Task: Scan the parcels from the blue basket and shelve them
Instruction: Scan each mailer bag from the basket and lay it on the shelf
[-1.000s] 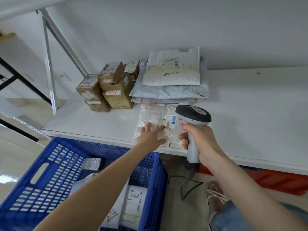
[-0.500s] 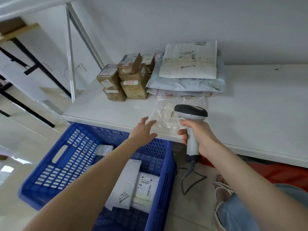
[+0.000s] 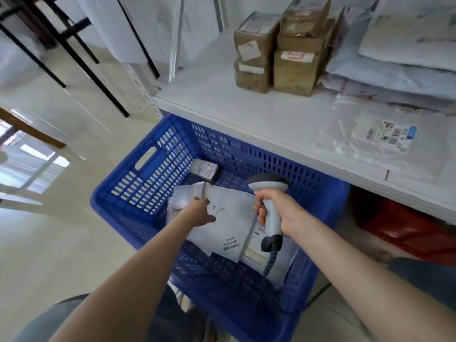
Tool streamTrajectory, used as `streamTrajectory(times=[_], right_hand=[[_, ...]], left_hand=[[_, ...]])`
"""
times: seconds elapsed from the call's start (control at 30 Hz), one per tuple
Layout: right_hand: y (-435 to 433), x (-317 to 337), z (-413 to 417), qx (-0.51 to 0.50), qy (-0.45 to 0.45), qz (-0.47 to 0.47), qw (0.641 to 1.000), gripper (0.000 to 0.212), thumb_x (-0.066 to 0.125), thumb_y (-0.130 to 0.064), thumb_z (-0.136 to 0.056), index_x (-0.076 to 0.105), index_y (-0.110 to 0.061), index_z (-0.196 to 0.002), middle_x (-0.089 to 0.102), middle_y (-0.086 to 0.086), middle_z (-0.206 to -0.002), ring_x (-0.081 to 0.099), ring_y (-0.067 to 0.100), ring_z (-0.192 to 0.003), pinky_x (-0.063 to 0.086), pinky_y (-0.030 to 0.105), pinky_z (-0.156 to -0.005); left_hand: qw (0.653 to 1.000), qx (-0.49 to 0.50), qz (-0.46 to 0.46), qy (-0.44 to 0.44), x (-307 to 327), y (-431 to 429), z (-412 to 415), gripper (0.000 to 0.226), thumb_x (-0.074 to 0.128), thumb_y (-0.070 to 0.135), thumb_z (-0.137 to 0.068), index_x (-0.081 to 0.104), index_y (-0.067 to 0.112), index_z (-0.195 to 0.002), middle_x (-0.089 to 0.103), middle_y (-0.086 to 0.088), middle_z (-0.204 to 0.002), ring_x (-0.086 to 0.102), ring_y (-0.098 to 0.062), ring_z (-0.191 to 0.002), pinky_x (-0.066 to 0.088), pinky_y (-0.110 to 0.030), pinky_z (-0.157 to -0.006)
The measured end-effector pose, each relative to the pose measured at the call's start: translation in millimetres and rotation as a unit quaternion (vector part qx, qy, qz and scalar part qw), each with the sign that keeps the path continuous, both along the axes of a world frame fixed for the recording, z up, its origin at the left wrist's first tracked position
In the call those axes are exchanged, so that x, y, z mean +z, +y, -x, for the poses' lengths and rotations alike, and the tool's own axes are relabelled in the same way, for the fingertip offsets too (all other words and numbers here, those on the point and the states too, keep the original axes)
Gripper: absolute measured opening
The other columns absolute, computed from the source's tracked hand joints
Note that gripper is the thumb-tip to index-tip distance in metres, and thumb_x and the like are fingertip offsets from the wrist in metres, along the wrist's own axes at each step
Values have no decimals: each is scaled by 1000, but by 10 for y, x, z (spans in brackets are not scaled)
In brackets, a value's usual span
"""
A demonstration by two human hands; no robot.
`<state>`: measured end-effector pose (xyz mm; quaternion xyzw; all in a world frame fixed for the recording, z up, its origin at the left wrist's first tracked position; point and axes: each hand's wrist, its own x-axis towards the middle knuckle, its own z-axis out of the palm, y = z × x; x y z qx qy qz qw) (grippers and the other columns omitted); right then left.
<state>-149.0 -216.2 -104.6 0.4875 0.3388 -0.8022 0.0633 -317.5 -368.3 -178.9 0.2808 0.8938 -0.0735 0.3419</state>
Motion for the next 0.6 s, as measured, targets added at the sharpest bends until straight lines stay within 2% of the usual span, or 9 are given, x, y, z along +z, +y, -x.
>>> streamTrajectory(times=[0.13,0.27,0.4,0.5,0.6], right_hand=[[-176,-536,285,19,-53,7,998,16,58,-13,-90,53,-11,-74,58,7,-58,45,8,-32,43,17,-42],[-247,-976,417,4,-83,25,996,18,61,-15,-89,54,-12,-73,58,4,-50,46,8,-34,44,17,-42],[-248,-1298,473,-20,-102,14,995,14,64,-17,-88,57,-11,-78,59,2,-49,47,8,-38,46,20,-44],[-198,-1451,489,-21,-113,-10,993,12,65,-17,-88,59,-8,-82,59,3,-52,48,9,-40,46,21,-46],[-130,-1526,503,-24,-123,-39,991,10,66,-16,-88,61,-7,-87,60,5,-59,49,11,-43,47,22,-46]], left_hand=[[996,47,25,-73,-606,-187,39,81,62,39,-90,18,10,-151,23,-19,-153,32,-33,-137,34,-39,-108],[993,80,6,-90,-1118,-206,52,87,61,41,-90,8,15,-153,16,-17,-156,28,-34,-140,29,-41,-111],[992,89,-5,-88,-1463,-89,125,83,53,46,-93,2,21,-153,7,-16,-159,14,-33,-145,22,-47,-114],[992,46,-9,-121,-1643,71,17,64,41,48,-97,12,32,-152,10,-12,-159,12,-31,-145,21,-52,-114],[992,11,-78,-103,-1674,237,-192,49,38,40,-100,30,35,-148,21,-7,-157,24,-28,-141,27,-44,-113]])
